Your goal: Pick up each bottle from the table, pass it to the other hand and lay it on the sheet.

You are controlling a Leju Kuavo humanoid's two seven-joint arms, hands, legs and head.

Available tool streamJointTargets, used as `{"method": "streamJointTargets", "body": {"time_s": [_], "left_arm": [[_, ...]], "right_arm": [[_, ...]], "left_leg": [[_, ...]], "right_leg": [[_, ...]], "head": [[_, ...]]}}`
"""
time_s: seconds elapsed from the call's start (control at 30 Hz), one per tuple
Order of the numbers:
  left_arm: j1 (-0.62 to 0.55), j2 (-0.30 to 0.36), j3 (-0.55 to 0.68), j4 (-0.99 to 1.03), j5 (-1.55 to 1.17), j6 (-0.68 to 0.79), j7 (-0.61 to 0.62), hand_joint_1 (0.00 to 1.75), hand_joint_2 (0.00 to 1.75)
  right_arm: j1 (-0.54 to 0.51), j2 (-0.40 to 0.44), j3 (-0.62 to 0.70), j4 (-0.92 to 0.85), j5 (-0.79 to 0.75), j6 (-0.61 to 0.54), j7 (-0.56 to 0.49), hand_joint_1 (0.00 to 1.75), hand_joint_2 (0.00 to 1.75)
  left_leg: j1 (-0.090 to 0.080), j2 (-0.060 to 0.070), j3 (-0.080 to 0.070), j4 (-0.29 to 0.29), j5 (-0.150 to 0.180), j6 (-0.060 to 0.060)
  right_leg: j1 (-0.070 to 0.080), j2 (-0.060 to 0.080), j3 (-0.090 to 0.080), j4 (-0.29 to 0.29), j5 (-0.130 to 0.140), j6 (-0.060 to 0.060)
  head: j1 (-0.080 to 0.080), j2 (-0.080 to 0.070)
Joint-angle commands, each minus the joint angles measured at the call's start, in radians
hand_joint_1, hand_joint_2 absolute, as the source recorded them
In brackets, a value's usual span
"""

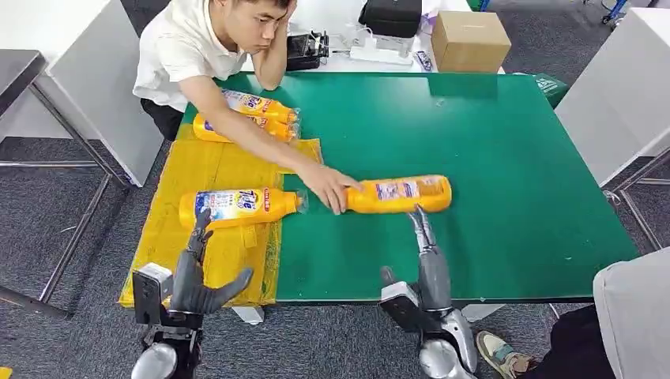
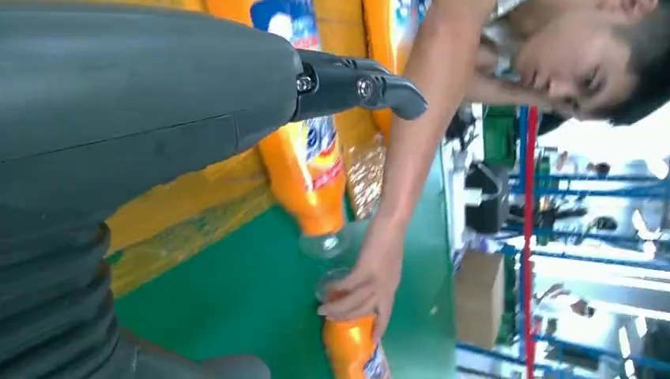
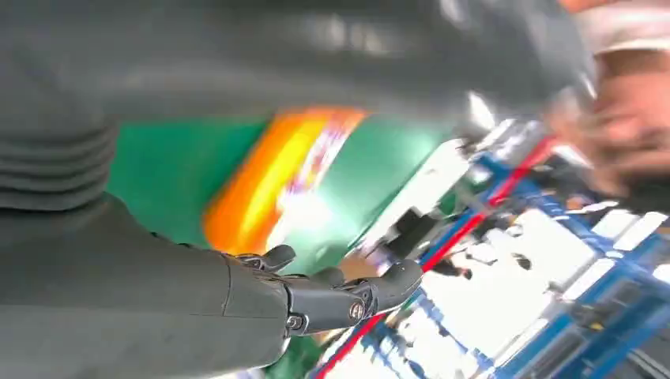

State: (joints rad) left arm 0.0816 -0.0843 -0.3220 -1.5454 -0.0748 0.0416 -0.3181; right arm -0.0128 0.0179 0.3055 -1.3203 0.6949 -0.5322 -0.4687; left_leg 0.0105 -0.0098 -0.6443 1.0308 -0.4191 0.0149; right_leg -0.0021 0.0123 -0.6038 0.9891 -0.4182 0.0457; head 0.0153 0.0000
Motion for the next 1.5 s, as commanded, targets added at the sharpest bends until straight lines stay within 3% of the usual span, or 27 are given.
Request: {"method": "streamJointTargets", "body": {"time_s": [0.03,0.17,0.53,1.03,1.07,1.1,1.13,1.27,1.5], "left_arm": [[-0.038,-0.007,-0.088,0.011,-0.058,0.0,0.01,0.0,1.75],[-0.065,-0.024,-0.111,0.041,-0.111,0.03,-0.004,0.0,1.75],[-0.11,-0.018,-0.129,0.087,-0.155,0.055,0.052,0.0,1.75],[-0.163,-0.032,-0.148,0.137,-0.112,0.044,0.054,0.0,1.75],[-0.165,-0.033,-0.149,0.139,-0.111,0.043,0.054,0.0,1.75],[-0.168,-0.032,-0.151,0.144,-0.108,0.042,0.053,0.0,1.75],[-0.169,-0.033,-0.151,0.145,-0.106,0.043,0.053,0.0,1.75],[-0.17,-0.033,-0.152,0.147,-0.105,0.043,0.052,0.0,1.75],[-0.186,-0.033,-0.166,0.16,-0.057,0.018,0.05,0.0,1.75]], "right_arm": [[-0.182,-0.17,-0.128,0.298,0.334,0.008,0.172,0.0,1.75],[-0.307,-0.175,-0.091,0.465,0.377,0.074,0.2,0.0,1.75],[-0.448,-0.144,0.001,0.703,0.403,0.249,0.284,0.0,1.75],[-0.578,-0.091,0.073,0.856,0.432,0.324,0.319,0.0,1.75],[-0.581,-0.091,0.076,0.861,0.432,0.333,0.319,0.26,1.75],[-0.585,-0.09,0.081,0.871,0.429,0.356,0.32,1.59,1.75],[-0.586,-0.089,0.082,0.876,0.425,0.367,0.322,1.75,1.75],[-0.584,-0.088,0.083,0.876,0.423,0.365,0.324,1.75,1.75],[-0.591,-0.105,0.121,0.935,0.404,0.478,0.322,1.75,1.75]], "left_leg": [[-0.001,0.0,0.002,-0.001,0.0,0.001],[-0.004,0.002,0.004,-0.001,0.001,0.002],[-0.003,0.003,0.003,-0.001,0.002,0.003],[-0.002,0.002,0.005,-0.001,0.004,0.002],[-0.002,0.003,0.007,-0.001,0.003,0.002],[-0.002,0.002,0.006,-0.001,0.003,0.002],[-0.002,0.002,0.006,-0.001,0.004,0.002],[-0.002,0.002,0.008,-0.002,0.004,0.002],[-0.001,0.0,0.011,-0.001,0.004,0.002]], "right_leg": [[-0.001,-0.001,0.003,-0.001,0.0,0.001],[-0.003,0.001,0.004,-0.001,0.002,0.001],[-0.002,0.001,0.003,-0.001,0.003,0.0],[-0.002,0.0,0.004,-0.001,0.005,0.0],[-0.002,0.0,0.005,-0.001,0.005,0.0],[-0.002,-0.001,0.005,-0.001,0.005,0.0],[-0.002,-0.001,0.005,-0.001,0.005,0.0],[-0.002,-0.001,0.007,-0.002,0.005,0.0],[-0.001,-0.002,0.01,-0.002,0.004,0.0]], "head": [[0.0,0.0],[0.0,0.0],[-0.001,0.0],[0.0,0.0],[0.0,0.0],[0.0,0.0],[0.0,0.0],[0.0,0.0],[0.0,0.0]]}}
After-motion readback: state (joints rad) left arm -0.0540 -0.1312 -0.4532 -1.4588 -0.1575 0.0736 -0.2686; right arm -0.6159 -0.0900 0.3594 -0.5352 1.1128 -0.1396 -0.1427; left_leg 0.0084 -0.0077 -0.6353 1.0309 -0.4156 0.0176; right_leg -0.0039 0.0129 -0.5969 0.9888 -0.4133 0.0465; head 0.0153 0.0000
